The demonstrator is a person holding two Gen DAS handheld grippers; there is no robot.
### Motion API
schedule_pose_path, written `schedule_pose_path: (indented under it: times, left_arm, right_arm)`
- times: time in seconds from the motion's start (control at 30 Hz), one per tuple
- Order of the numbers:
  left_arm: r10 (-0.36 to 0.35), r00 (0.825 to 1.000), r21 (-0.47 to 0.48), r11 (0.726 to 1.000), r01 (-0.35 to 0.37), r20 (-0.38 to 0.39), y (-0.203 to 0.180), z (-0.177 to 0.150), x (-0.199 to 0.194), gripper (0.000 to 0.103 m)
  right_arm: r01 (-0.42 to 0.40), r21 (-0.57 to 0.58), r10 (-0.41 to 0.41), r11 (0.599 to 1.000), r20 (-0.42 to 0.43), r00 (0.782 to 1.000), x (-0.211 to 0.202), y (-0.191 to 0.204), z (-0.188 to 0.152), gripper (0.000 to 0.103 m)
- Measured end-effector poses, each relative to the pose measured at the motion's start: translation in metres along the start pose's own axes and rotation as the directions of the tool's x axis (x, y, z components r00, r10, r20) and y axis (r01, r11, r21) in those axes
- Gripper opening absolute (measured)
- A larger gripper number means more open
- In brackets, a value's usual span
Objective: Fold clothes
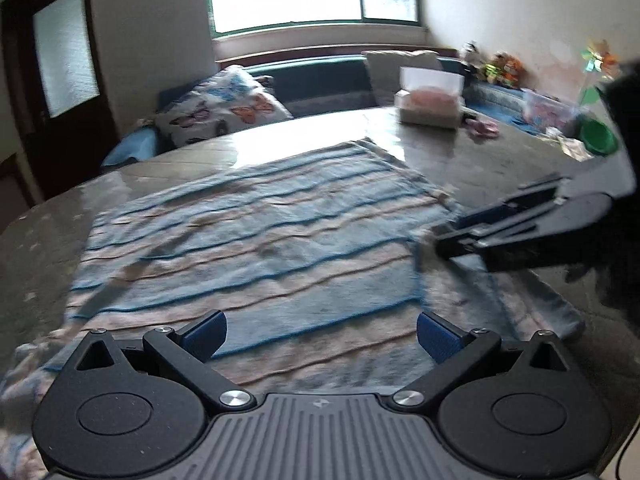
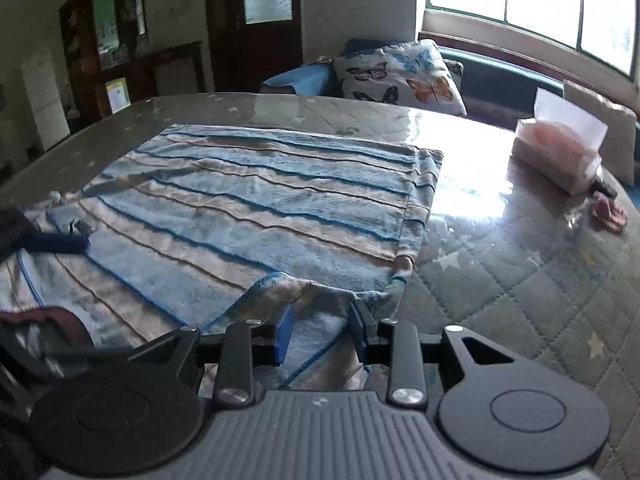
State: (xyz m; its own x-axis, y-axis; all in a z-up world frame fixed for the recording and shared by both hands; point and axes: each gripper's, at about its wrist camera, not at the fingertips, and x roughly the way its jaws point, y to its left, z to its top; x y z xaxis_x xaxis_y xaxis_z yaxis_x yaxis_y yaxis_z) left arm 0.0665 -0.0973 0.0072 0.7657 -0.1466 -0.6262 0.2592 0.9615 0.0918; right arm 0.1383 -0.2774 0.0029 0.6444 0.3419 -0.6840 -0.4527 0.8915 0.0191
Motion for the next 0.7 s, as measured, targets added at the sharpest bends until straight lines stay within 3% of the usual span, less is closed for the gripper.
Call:
schedule_pose_path:
  times: [0.13,0.27,0.37,0.53,0.6,0.7]
  left_arm:
    - [0.094,0.996,-0.068,0.993,-0.093,0.001,0.028,-0.002,-0.012,0.101]
    - [0.21,0.978,-0.179,0.961,-0.209,-0.019,0.062,-0.011,-0.025,0.098]
    - [0.3,0.952,-0.268,0.914,-0.304,-0.056,0.089,-0.024,-0.037,0.097]
    - [0.435,0.891,-0.375,0.81,-0.451,-0.131,0.131,-0.049,-0.058,0.092]
    - [0.469,0.869,-0.398,0.775,-0.491,-0.16,0.147,-0.058,-0.066,0.092]
    - [0.494,0.85,-0.424,0.741,-0.522,-0.183,0.167,-0.065,-0.073,0.088]
  right_arm:
    - [-0.034,-0.018,0.035,0.999,0.013,0.999,-0.006,0.003,0.003,0.037]
    - [-0.075,-0.043,0.076,0.996,0.007,0.997,-0.007,0.007,0.005,0.039]
    - [-0.102,-0.055,0.101,0.993,-0.006,0.995,-0.006,0.01,0.007,0.043]
    - [-0.151,-0.079,0.15,0.985,-0.014,0.989,-0.006,0.018,0.011,0.05]
    - [-0.169,-0.091,0.169,0.981,-0.012,0.986,-0.005,0.024,0.013,0.051]
    - [-0.195,-0.11,0.195,0.975,-0.011,0.981,-0.003,0.036,0.015,0.056]
